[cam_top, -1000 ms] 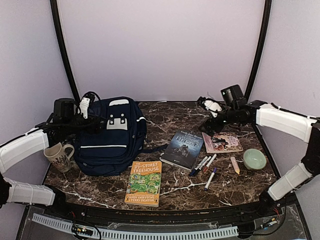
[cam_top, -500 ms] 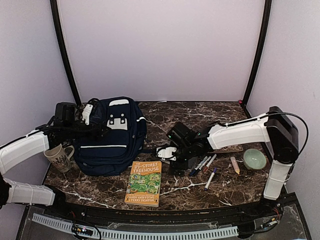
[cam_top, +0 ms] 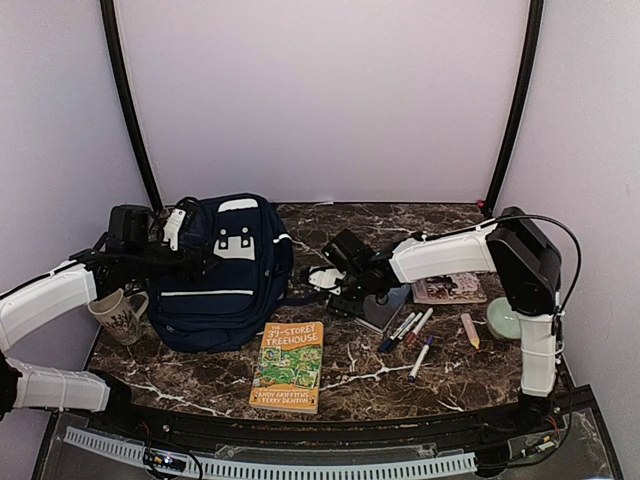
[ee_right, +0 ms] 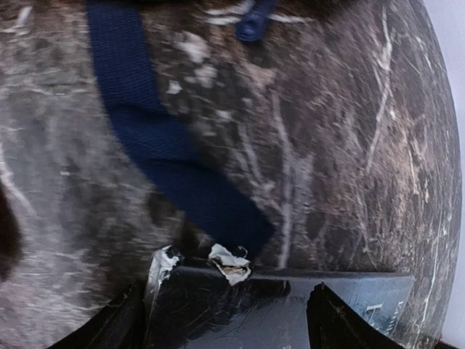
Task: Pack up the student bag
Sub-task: Move the book to the center of the board, then pick up the book at the corner of the board.
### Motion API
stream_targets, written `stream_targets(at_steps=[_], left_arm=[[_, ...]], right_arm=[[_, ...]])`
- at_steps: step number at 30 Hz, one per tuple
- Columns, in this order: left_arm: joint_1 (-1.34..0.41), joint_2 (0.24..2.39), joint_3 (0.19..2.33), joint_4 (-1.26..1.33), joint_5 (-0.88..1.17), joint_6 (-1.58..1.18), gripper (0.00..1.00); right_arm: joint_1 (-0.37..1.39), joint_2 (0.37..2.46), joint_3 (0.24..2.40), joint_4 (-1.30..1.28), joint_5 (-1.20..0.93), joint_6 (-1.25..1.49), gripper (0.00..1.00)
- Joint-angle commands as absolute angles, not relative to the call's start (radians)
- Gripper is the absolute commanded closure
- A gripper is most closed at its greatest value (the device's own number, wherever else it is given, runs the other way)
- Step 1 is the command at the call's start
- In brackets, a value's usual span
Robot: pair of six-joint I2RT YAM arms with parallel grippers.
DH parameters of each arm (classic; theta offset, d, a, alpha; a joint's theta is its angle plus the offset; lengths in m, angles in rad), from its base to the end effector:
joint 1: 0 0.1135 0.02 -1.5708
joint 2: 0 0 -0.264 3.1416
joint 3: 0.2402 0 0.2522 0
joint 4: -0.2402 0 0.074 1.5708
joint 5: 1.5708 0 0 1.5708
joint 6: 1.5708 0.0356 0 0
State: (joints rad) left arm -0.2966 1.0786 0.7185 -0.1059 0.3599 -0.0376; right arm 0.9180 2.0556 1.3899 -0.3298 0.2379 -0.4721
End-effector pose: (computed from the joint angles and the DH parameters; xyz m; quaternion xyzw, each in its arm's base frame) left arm 0.2273 -0.0826 0.2678 0.2013 0.8184 -0.2361 0.4837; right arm 0.2690 0.3379 0.1519 -0.5839 0.7528 -0.0487 0.2999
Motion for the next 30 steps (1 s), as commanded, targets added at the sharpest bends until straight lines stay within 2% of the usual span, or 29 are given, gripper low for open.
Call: stream_targets(at_steps=[1,12,19,25,30], left_arm=[[-0.295,1.06,0.712,-0.108,0.383,-0.035,0.21],[-0.295,1.066,0.709,-0.109,0.388,-0.038,0.21],[-0.297,1.082,0.713,-0.109,0.398,-0.036,0.21],[-0.301,1.088,0.724,-0.118,0.411,-0.069,0.21],[-0.406,1.111,0.781,-0.205,0.416,-0.174,0.24]], right_arm=[[0.798,2.087,1.39,-0.356,0.323,-0.483,0.24],[0.658,2.09,1.411,-0.309,0.333,-0.549,0.24],[0.657,1.94,1.422,-0.419,0.103,-0.482,0.2],[0.648,1.805,1.428,-0.504,-0.001,-0.452,0.17],[0.648,1.687,1.338,-0.573,-0.102,-0.467,0.19]])
